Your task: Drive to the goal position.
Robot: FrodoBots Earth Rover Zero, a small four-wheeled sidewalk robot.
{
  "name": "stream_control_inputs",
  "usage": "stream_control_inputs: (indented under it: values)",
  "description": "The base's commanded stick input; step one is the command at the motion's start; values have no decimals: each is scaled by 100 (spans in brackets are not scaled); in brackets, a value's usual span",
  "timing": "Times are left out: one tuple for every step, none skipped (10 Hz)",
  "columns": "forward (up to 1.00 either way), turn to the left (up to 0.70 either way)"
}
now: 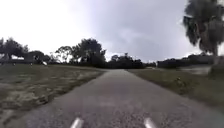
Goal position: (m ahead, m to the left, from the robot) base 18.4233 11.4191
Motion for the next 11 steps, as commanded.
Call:
stream_control_inputs:
  values:
    - [100,0]
    - [100,0]
    - [100,0]
    - [100,0]
    - [100,0]
    - [100,0]
    - [100,0]
    - [100,0]
    - [100,0]
    - [100,0]
    - [100,0]
